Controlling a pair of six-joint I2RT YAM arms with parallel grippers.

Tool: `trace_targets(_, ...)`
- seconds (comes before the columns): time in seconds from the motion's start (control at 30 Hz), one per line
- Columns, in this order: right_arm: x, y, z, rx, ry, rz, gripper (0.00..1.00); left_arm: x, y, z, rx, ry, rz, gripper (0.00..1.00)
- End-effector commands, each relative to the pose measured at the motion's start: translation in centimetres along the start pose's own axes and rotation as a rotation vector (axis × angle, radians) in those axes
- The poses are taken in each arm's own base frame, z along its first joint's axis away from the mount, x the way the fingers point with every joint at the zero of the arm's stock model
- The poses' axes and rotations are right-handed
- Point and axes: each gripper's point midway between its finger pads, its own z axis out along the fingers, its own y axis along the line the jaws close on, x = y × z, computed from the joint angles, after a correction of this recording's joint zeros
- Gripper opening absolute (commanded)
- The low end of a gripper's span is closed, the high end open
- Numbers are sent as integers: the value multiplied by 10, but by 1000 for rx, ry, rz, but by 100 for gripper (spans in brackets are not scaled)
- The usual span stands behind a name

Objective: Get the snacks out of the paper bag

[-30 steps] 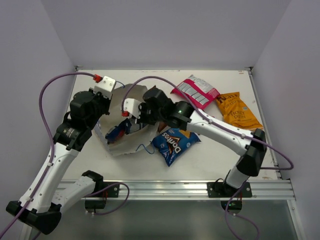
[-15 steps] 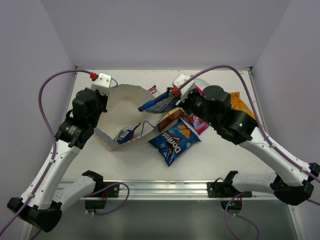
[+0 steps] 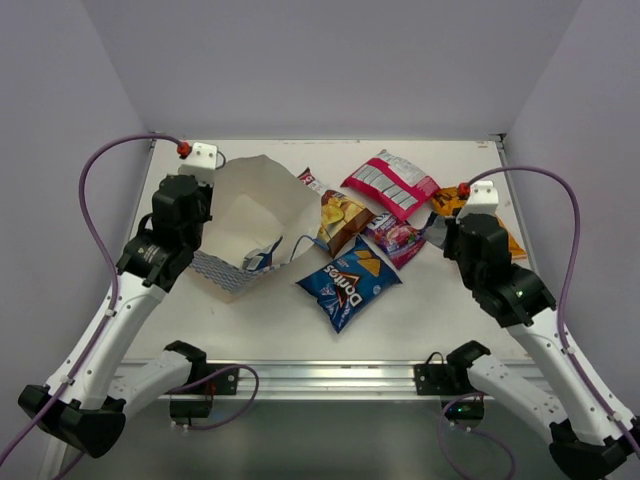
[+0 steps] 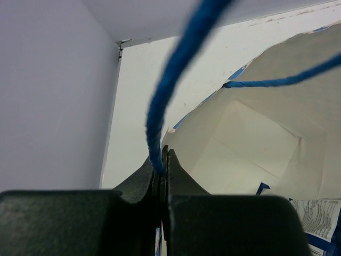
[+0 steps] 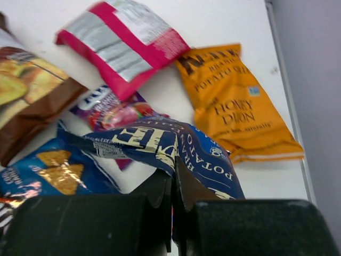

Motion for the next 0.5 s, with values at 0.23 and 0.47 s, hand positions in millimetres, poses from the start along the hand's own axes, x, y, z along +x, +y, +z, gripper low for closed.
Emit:
trace_targets(0.23,70,-41,21,263,188,127,0,-24,16,-5,-64,-69,-59,0)
trace_targets(0.47,99,-40,34,330,311,165,0,-25,17,-8,-61,-78,-57,0)
